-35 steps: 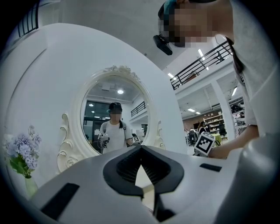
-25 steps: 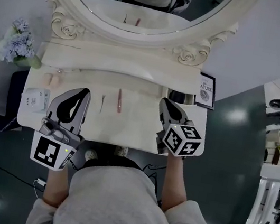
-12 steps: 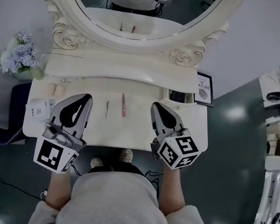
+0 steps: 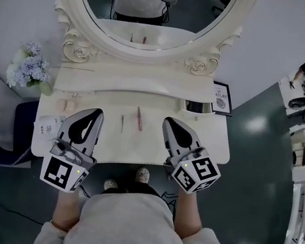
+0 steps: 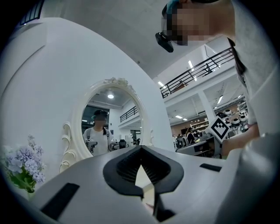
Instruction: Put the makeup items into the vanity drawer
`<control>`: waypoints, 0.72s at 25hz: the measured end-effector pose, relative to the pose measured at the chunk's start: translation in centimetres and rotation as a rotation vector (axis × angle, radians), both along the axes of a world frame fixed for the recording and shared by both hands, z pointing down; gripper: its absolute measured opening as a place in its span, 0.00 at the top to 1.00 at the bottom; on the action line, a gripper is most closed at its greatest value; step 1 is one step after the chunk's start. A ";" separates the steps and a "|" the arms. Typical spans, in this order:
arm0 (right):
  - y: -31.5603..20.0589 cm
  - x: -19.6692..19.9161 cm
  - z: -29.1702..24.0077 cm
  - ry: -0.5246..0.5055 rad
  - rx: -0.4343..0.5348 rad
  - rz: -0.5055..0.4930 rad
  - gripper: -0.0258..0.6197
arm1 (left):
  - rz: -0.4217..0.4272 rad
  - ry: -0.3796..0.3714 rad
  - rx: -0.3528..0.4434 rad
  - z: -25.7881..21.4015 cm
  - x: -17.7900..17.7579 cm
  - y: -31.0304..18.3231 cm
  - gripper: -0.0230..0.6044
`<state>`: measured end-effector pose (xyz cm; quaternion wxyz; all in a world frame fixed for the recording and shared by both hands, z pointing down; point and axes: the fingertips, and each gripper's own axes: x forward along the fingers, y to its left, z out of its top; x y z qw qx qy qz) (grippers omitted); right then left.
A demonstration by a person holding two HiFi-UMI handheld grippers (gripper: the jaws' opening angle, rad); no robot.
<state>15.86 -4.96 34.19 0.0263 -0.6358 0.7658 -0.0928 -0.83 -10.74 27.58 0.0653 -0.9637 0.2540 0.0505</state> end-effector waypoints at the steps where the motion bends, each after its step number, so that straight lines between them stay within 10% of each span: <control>1: 0.1 -0.3 -0.3 -0.001 0.011 -0.001 0.92 | 0.003 0.000 0.003 -0.1 -0.2 0.1 0.94; 18: 2.9 -4.1 -3.9 0.040 0.131 0.007 0.92 | 0.034 0.020 0.025 -1.1 -3.1 1.9 0.94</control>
